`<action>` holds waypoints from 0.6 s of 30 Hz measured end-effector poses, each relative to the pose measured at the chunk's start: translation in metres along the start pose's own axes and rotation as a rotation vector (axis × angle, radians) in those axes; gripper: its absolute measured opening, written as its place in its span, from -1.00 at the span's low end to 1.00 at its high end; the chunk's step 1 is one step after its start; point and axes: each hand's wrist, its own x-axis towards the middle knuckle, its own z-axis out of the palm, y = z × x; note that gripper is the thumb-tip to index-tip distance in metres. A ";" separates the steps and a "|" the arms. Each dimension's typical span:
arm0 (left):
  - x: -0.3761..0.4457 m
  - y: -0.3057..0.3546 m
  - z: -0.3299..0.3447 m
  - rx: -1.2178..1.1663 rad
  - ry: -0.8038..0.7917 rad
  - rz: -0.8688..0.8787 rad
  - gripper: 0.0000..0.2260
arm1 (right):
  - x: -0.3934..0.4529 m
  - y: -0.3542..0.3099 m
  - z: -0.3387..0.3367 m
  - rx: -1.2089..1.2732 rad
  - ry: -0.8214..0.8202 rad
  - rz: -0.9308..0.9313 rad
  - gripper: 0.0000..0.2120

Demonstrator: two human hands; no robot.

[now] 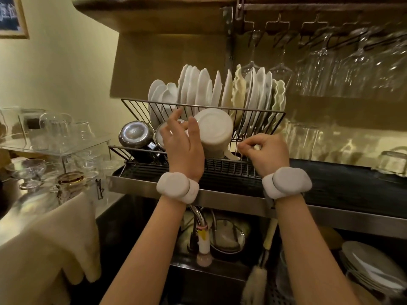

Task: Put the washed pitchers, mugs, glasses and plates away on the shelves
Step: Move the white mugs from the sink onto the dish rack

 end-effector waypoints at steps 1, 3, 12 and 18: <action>0.000 -0.002 0.002 0.014 -0.003 0.011 -0.61 | 0.000 0.001 0.001 -0.016 0.002 0.001 -0.90; -0.001 -0.005 0.006 0.028 -0.002 0.025 -0.61 | -0.001 0.003 0.000 -0.045 0.005 -0.002 -0.90; -0.006 -0.002 0.017 0.179 -0.081 -0.009 -0.56 | 0.004 0.005 -0.004 -0.130 -0.137 0.103 -0.88; -0.008 -0.003 0.020 0.325 -0.078 0.022 -0.61 | 0.016 0.004 -0.003 -0.187 -0.245 0.259 -0.82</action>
